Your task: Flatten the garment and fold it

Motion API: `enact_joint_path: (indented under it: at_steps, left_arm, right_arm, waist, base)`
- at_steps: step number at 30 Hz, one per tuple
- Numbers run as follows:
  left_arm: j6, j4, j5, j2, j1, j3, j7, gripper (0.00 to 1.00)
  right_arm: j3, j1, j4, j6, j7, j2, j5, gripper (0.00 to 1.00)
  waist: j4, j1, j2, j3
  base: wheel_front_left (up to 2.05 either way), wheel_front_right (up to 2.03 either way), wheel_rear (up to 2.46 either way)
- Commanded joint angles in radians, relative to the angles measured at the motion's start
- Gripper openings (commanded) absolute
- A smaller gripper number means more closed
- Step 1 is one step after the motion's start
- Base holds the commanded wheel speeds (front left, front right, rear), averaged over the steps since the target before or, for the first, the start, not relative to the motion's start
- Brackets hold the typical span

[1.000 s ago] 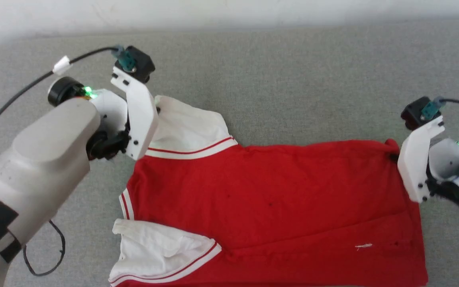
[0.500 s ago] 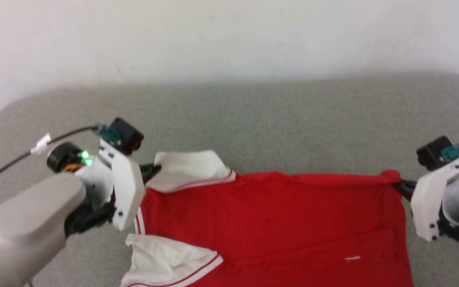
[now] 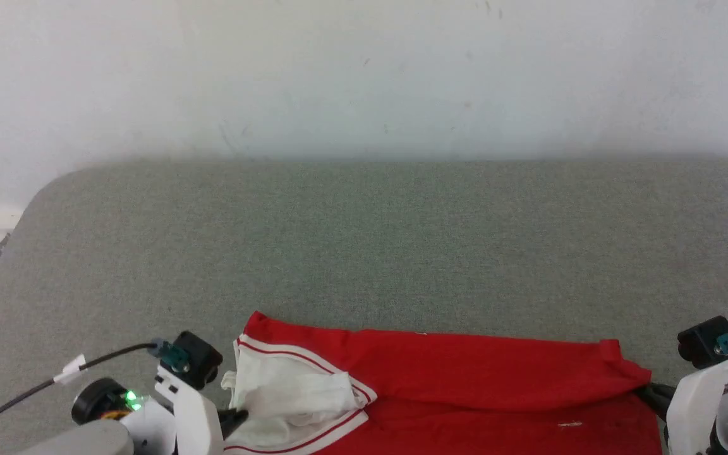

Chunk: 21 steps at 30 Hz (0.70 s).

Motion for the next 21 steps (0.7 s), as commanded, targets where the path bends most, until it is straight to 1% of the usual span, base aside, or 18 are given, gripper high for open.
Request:
enact_joint_path:
  at_steps: [1,4,7,10,11,12,13,15,16,19,21]
  left_arm:
    - [0.005,0.011,-0.003,-0.016,0.036,-0.001,-0.004,0.0]
    - [0.0,0.061,-0.012,-0.055,0.077,-0.001,-0.018,0.0]
    - [-0.012,0.12,-0.019,-0.09,0.096,-0.001,-0.027,0.0]
    - [-0.022,0.174,-0.019,-0.118,0.104,0.003,-0.055,0.0]
    - [-0.021,0.188,-0.016,-0.124,0.104,0.009,-0.072,0.49]
    - [-0.016,0.195,-0.011,-0.125,0.103,0.016,-0.093,1.0]
    - [-0.01,0.197,-0.011,-0.124,0.104,0.029,-0.118,1.0]
    - [0.012,0.186,0.008,-0.113,0.102,0.052,-0.179,1.0]
    - [0.031,0.176,0.017,-0.106,0.102,0.068,-0.216,1.0]
    - [0.112,0.138,0.056,-0.083,0.105,0.118,-0.331,1.0]
    - [0.19,0.117,0.097,-0.077,0.108,0.155,-0.426,1.0]
  right_arm:
    - [-0.016,0.027,-0.002,-0.001,0.011,0.019,-0.01,0.0]
    - [-0.036,0.052,0.017,-0.001,0.052,0.046,-0.021,0.0]
    - [-0.033,0.063,0.04,-0.001,0.086,0.055,-0.061,0.0]
    - [-0.047,0.066,0.042,-0.001,0.091,0.07,-0.067,0.0]
    - [-0.054,0.066,0.035,-0.001,0.091,0.073,-0.066,0.25]
    - [-0.062,0.065,0.025,-0.001,0.09,0.072,-0.07,0.88]
    - [-0.07,0.064,0.01,-0.001,0.087,0.067,-0.077,1.0]
    - [-0.088,0.066,-0.03,-0.001,0.089,0.05,-0.087,1.0]
    - [-0.102,0.068,-0.056,-0.001,0.092,0.039,-0.09,1.0]
    - [-0.157,0.078,-0.144,-0.001,0.126,0.007,-0.086,1.0]
    - [-0.198,0.084,-0.198,-0.001,0.163,-0.014,-0.09,1.0]
  waist:
    - [-0.001,0.0002,0.0,0.024]
    - [-0.004,0.0002,0.0,0.049]
    - [-0.002,0.0002,0.0,0.066]
    - [-0.001,0.0002,0.0,0.069]
    - [-0.001,0.0002,0.0,0.066]
    - [-0.003,0.0002,0.0,0.061]
    - [-0.004,0.0002,0.0,0.054]
    - [-0.006,0.0002,0.0,0.041]
    - [-0.007,0.0002,0.0,0.036]
    - [-0.01,0.0002,0.0,0.024]
    - [-0.012,0.0002,0.0,0.023]
  base:
    - [0.0,0.0,0.0]
    - [0.0,0.0,0.0]
    - [0.0,0.0,0.0]
    - [0.0,0.0,0.0]
    - [0.0,0.0,0.0]
    - [0.0,0.0,0.0]
    - [0.0,0.0,0.0]
    - [0.0,0.0,0.0]
    - [0.0,0.0,0.0]
    - [0.0,0.0,0.0]
    - [0.0,0.0,0.0]
